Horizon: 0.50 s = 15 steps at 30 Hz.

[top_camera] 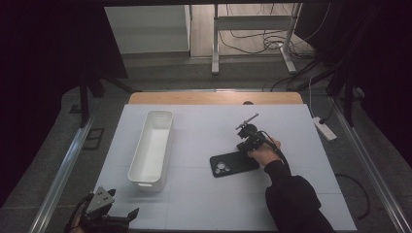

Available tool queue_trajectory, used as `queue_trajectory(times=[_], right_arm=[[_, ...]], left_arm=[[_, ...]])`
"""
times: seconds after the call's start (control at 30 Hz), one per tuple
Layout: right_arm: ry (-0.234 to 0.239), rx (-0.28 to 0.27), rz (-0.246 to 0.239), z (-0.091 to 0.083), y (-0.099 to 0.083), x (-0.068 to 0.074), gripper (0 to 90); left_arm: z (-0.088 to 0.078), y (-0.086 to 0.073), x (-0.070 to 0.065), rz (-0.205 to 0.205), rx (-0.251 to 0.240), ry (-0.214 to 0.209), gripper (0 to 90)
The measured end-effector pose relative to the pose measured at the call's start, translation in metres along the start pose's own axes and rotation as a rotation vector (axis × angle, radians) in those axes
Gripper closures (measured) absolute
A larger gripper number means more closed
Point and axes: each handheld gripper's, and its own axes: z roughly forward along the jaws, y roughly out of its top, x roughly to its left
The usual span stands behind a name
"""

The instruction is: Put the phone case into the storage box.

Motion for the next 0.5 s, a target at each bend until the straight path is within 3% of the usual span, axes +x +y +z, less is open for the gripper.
queue_trajectory(times=[0.5], right_arm=[[0.013,0.004,-0.005,-0.014,-0.026,0.002,90.0]], left_arm=[[0.0,0.0,0.0,0.001,0.003,0.0,1.2]])
